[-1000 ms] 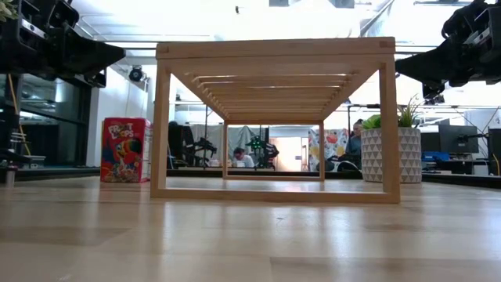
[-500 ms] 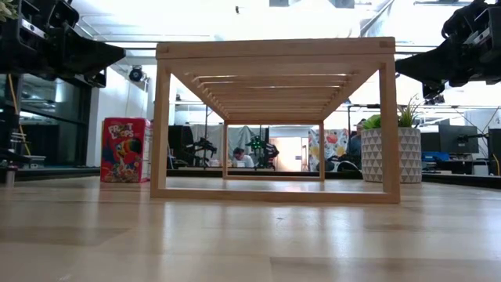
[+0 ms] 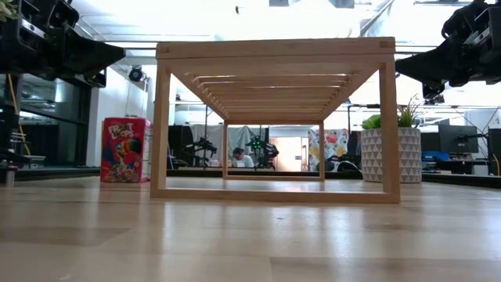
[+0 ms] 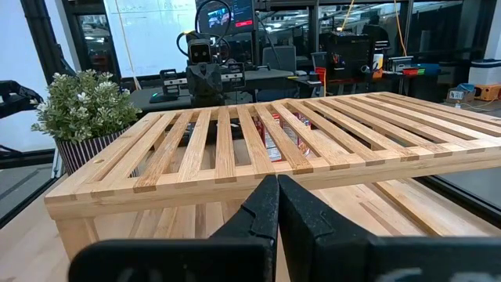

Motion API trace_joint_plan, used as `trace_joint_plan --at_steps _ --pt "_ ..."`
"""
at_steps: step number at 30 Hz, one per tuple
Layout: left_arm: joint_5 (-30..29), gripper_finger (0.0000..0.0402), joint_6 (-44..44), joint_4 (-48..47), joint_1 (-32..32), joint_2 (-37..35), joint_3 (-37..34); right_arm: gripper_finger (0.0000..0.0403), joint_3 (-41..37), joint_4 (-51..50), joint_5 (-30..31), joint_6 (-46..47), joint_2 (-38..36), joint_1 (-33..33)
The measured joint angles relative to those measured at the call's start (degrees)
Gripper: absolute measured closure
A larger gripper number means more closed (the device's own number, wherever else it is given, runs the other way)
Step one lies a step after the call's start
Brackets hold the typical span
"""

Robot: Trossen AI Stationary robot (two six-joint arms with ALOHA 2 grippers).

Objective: Stack cereal on shelf
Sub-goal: Put the top red cereal box on the shelf

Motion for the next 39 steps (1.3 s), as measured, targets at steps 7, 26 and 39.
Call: trace_joint_plan --at_steps 7,26,39 --pt "0.0 0.0398 0.0 0.1 0.0 0.0 0.0 0.0403 0.0 0.0 0.0 0.0 0.0 0.0" --pt "-13.3 0.0333 2.3 4.9 0.3 11.5 11.9 0.0403 0.0 0.0 0.9 -1.7 0.0 0.0" --pt "-18.1 0.0146 -11.0 -54.8 13.0 46.1 45.5 0.0403 0.0 0.0 0.8 0.1 0.0 0.0"
